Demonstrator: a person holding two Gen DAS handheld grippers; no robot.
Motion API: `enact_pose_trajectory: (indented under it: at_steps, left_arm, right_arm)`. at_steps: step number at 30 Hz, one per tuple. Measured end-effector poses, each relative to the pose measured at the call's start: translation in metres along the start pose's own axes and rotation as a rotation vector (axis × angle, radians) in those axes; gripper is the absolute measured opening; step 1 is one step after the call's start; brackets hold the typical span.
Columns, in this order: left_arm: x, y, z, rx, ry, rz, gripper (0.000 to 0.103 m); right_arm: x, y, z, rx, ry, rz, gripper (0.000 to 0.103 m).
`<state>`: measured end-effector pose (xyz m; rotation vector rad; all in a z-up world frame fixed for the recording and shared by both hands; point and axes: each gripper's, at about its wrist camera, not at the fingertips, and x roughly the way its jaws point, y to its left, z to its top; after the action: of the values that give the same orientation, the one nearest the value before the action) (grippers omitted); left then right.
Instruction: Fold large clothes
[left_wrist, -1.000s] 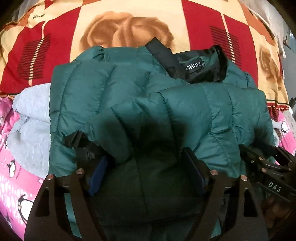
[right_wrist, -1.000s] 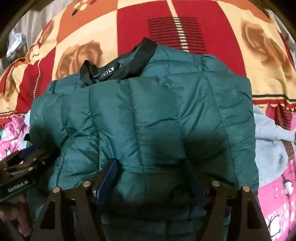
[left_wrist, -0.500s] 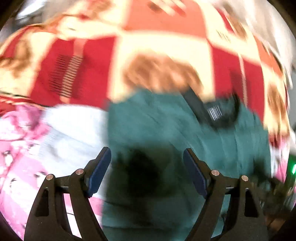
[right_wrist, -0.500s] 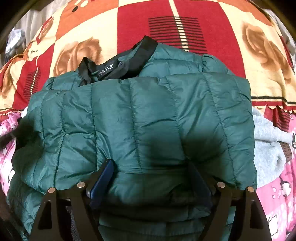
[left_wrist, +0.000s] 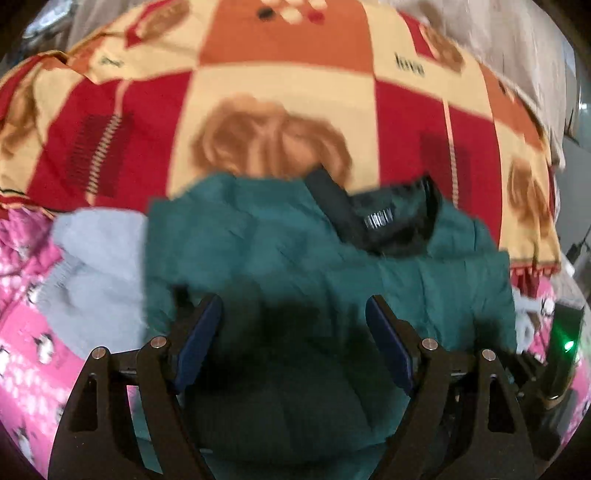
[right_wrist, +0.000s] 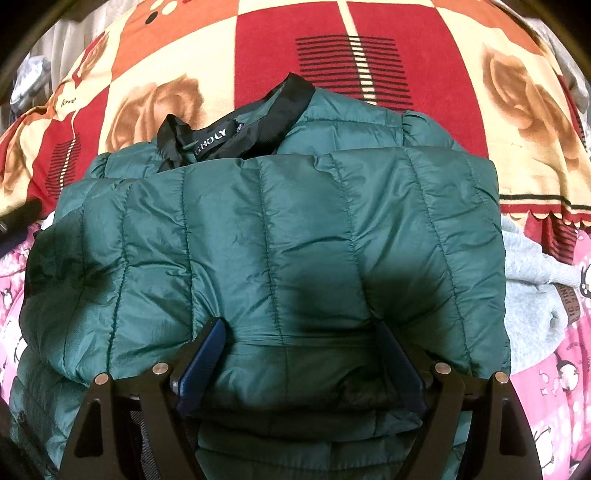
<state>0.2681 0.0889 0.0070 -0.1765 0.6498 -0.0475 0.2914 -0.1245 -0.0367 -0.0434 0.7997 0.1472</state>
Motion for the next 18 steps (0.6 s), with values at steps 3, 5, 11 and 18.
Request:
enact_pose_trajectory:
  at_steps: [3,5,11,18]
  left_arm:
    - [0.021,-0.010,-0.016,0.066,0.073,0.071,0.081]
    - [0.034,-0.013,-0.024,0.105,0.114,0.116,0.082]
    - [0.039,-0.010,-0.030,0.117,0.116,0.133,0.082]
    - [0.042,-0.007,-0.030,0.114,0.120,0.126,0.082]
  right_arm:
    - [0.000,0.000,0.000,-0.001,0.001,-0.001,0.082]
    - [0.000,0.000,0.000,-0.002,0.000,-0.001,0.083]
    - [-0.007,-0.004,0.002,-0.004,-0.004,0.022,0.083]
    - [-0.037,-0.041,0.015,0.001,-0.079,-0.076,0.083]
